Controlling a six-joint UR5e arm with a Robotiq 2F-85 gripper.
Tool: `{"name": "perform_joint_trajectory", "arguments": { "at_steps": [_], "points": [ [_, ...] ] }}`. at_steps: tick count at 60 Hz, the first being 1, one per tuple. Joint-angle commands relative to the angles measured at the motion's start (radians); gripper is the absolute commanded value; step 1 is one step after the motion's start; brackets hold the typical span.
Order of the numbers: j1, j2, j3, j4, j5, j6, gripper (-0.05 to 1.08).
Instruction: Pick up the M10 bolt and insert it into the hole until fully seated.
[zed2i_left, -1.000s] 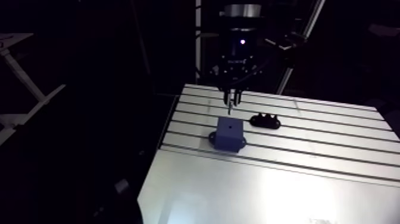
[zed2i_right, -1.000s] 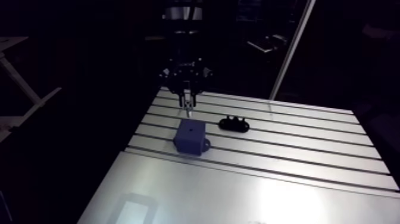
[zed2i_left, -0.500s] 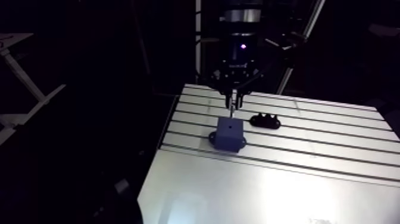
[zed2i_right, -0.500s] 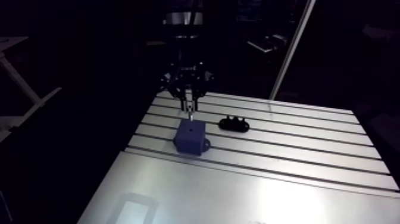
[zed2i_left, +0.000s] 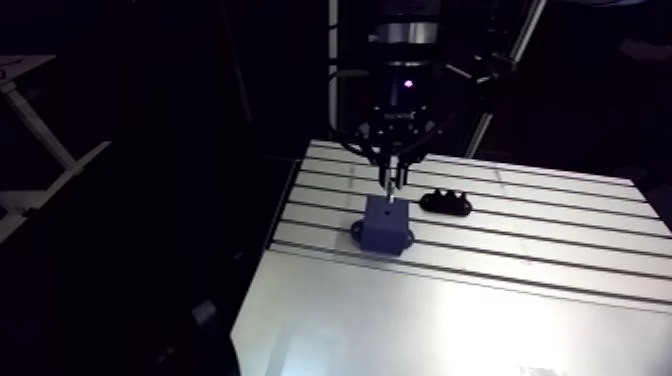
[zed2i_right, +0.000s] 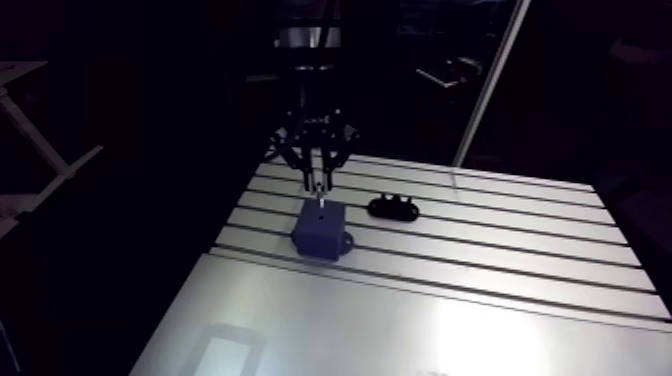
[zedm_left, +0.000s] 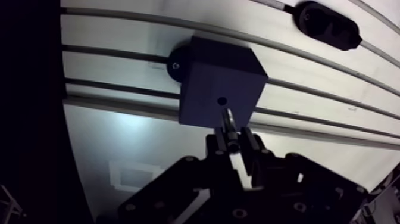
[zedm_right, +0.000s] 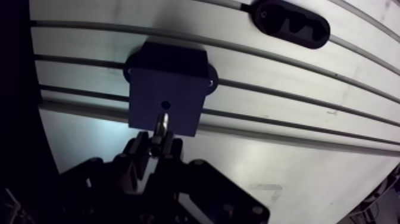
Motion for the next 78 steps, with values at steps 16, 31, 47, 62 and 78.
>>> {"name": "perform_joint_trajectory", "arguments": {
  "at_steps": [16,31,47,62,78],
  "points": [
    [0.001,0.008,0.011,-0.044,-0.003,-0.009,1.08],
    [0.001,0.006,0.011,-0.043,-0.002,-0.01,1.08],
    [0.001,0.005,0.017,-0.041,-0.002,-0.01,1.08],
    [0.001,0.005,0.02,-0.04,-0.002,-0.01,1.08],
    [0.001,0.005,0.027,-0.041,-0.002,-0.01,1.08]
  ]
}}
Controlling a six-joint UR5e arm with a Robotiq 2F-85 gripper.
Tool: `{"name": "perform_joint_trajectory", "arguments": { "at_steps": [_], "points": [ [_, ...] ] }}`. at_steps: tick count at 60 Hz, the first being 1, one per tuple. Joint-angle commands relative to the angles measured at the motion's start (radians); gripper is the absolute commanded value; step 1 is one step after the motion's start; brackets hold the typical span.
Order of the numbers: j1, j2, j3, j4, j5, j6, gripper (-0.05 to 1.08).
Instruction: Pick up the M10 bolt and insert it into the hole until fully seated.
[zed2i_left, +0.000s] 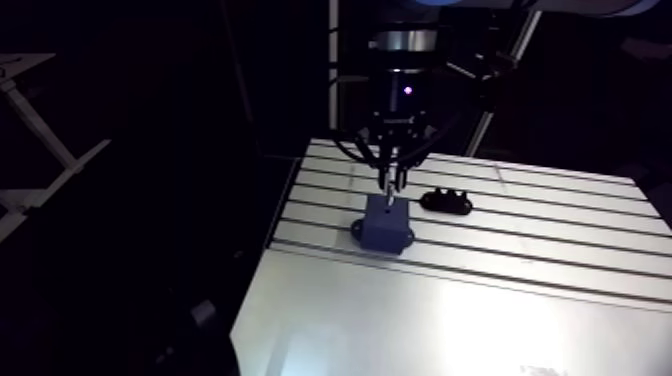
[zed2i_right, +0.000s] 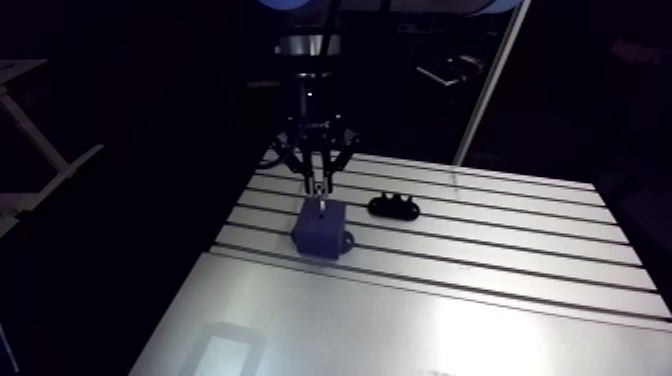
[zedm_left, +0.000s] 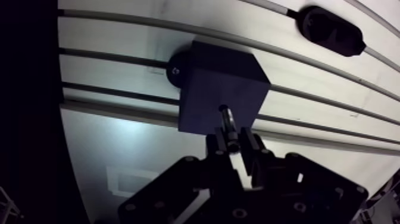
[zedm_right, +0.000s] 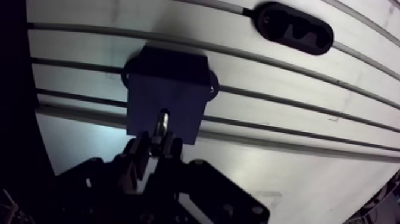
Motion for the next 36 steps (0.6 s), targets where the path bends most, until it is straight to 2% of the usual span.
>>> {"name": "perform_joint_trajectory", "arguments": {
  "at_steps": [1,36],
  "points": [
    [0.0,0.0,0.004,-0.001,0.0,0.0,1.08],
    [0.0,0.0,0.018,-0.004,0.0,0.001,1.08]
  ]
}}
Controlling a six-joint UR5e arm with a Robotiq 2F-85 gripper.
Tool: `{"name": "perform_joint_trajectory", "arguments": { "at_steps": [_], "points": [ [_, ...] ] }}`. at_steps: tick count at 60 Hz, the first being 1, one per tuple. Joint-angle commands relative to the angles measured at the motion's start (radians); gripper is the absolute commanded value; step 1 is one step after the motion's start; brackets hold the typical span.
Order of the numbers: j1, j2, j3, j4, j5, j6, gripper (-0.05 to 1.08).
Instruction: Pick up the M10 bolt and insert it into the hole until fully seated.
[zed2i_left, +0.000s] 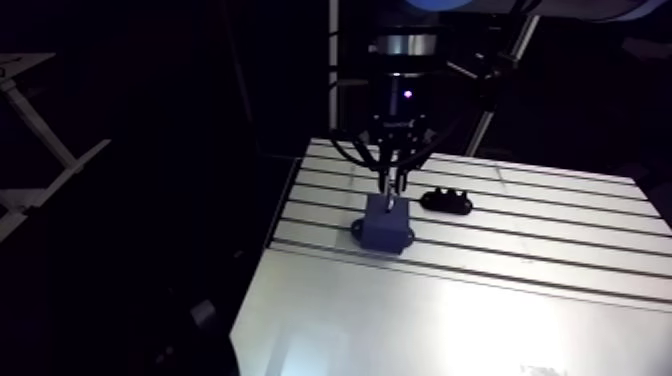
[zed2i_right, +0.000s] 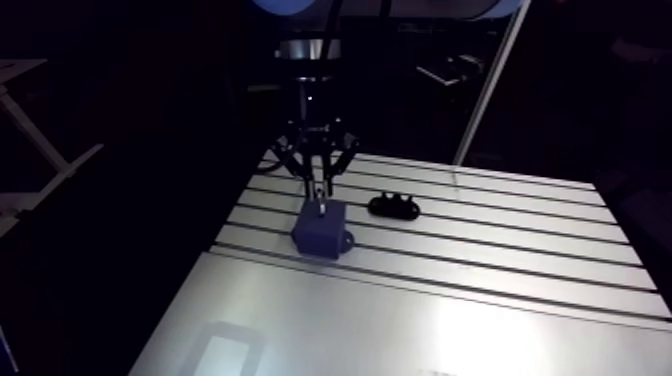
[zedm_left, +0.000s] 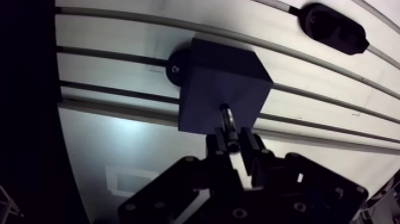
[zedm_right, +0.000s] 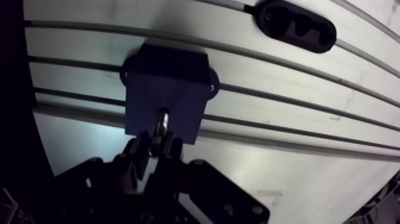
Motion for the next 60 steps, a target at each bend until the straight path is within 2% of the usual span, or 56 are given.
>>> {"name": "perform_joint_trajectory", "arguments": {
  "at_steps": [1,60],
  "points": [
    [0.0,-0.001,0.008,-0.001,0.001,0.0,1.08],
    [0.0,0.0,0.011,-0.004,0.002,0.006,1.08]
  ]
}}
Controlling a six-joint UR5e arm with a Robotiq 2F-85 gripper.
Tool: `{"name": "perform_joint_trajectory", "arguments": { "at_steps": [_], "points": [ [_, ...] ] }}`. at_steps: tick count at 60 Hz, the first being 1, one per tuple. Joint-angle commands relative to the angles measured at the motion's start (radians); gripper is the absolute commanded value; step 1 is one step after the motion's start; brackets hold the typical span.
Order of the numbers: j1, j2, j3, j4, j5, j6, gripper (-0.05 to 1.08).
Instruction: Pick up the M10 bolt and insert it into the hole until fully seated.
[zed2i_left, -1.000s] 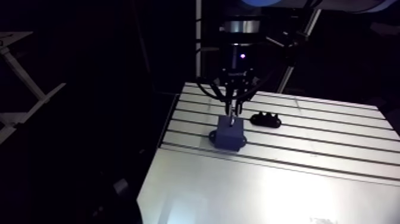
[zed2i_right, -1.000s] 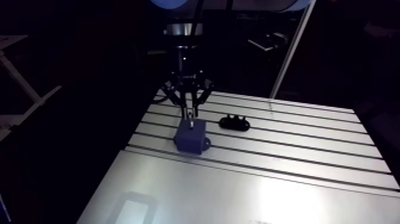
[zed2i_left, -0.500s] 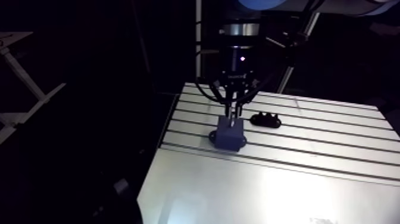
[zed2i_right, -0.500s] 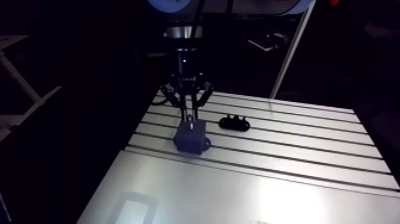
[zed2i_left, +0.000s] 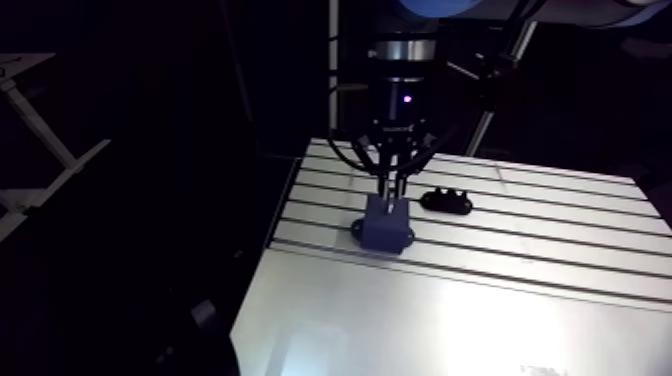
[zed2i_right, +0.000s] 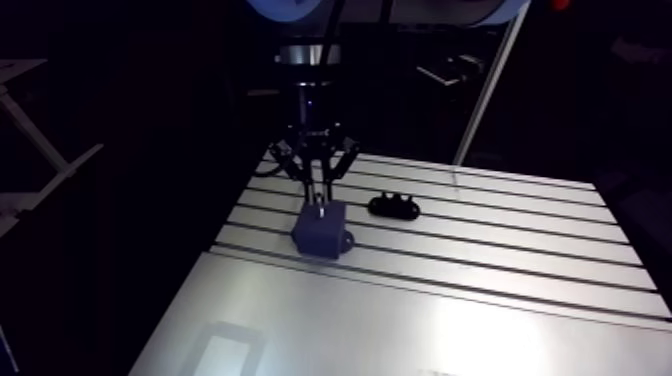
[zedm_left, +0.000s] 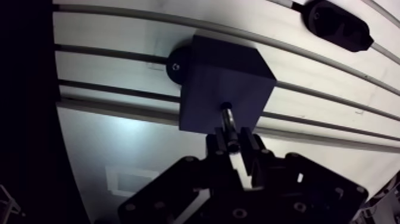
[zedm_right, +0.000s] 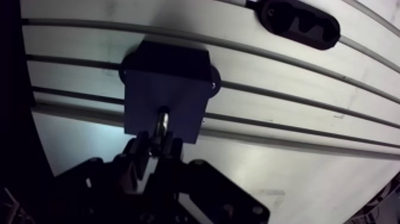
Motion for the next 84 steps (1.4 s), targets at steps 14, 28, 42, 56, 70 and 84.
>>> {"name": "perform_joint_trajectory", "arguments": {
  "at_steps": [14,28,42,56,70,84],
  "points": [
    [0.0,0.0,-0.001,-0.001,0.002,-0.003,1.08],
    [0.0,0.002,0.0,-0.036,0.0,-0.007,1.08],
    [0.0,0.003,0.0,-0.036,-0.001,-0.007,1.08],
    [0.0,0.005,0.0,-0.027,0.0,-0.007,1.08],
    [-0.002,0.0,-0.002,-0.022,0.005,-0.007,1.08],
    [-0.002,-0.004,0.0,-0.022,0.005,-0.007,1.08]
  ]
}}
